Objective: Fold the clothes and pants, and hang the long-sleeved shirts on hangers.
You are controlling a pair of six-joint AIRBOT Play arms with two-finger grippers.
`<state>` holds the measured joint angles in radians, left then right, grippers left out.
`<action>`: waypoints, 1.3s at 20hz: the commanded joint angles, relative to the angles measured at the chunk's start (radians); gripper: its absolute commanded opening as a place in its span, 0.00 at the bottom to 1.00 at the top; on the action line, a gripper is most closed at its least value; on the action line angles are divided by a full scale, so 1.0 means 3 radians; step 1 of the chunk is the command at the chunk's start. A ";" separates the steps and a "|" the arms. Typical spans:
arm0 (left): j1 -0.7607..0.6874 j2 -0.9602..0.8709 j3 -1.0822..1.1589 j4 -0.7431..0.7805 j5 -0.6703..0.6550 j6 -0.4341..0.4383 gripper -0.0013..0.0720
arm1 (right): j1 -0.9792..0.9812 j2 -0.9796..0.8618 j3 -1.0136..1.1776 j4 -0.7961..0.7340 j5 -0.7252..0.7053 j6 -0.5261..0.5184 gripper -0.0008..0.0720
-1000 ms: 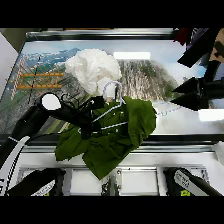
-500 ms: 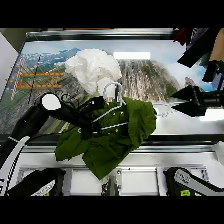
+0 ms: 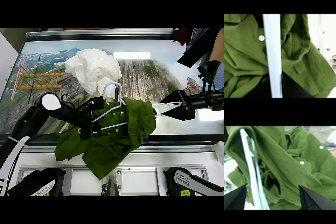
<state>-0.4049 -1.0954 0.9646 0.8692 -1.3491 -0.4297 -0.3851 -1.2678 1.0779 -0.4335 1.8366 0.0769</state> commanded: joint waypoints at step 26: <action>-0.0003 -0.0003 0.0003 -0.0014 0.0023 0.0000 0.04 | 0.0106 -0.0008 -0.0009 0.0038 0.0014 0.0004 0.03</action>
<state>-0.4053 -1.0969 0.9642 0.8692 -1.3483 -0.4305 -0.3534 -1.2694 1.0756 -0.4213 1.8427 0.0723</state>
